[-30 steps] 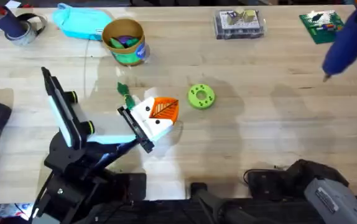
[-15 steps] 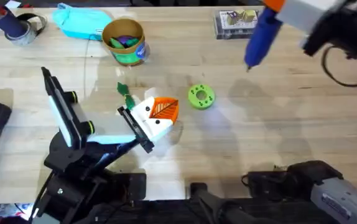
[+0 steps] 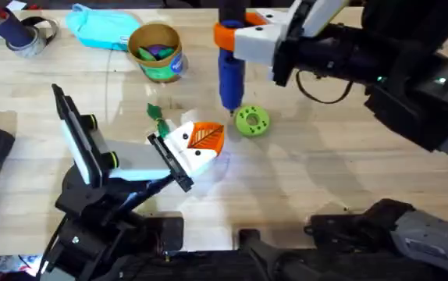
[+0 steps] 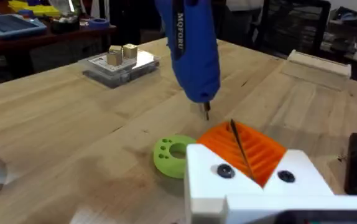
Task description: Pick up the gripper from the table and insert it into the empty holder that is missing its gripper. Then pick up a screw, insert it into the mounting hole, and use the screwdriver to tighten it. Finally, clean up the table by picking up the vegetable and placing it into the bucket.
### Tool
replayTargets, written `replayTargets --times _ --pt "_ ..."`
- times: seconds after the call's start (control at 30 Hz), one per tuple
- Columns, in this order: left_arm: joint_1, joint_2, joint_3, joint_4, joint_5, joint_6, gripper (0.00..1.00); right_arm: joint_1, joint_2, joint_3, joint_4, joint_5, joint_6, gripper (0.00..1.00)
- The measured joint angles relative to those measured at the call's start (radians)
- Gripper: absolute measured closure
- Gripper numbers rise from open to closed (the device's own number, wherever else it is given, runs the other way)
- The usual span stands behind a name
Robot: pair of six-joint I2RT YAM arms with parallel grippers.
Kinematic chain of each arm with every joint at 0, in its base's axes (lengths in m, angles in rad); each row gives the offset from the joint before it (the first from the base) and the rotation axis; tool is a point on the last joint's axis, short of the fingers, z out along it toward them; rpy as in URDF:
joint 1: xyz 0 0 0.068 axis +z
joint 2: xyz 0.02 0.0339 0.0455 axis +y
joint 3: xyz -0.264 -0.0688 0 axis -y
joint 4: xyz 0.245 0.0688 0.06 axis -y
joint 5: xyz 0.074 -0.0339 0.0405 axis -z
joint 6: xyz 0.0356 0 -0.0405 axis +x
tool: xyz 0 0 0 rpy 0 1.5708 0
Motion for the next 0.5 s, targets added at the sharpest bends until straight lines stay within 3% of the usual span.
replayTargets --times 0.27,0.5 --pt "0.0 0.0 0.0 0.0 0.0 0.0 0.991 0.078 -0.004 -0.002 0.267 -0.034 0.036 0.953" --pt "0.0 0.0 0.0 0.0 0.0 0.0 0.991 0.164 -0.004 -0.002 0.304 -0.056 0.043 0.954"
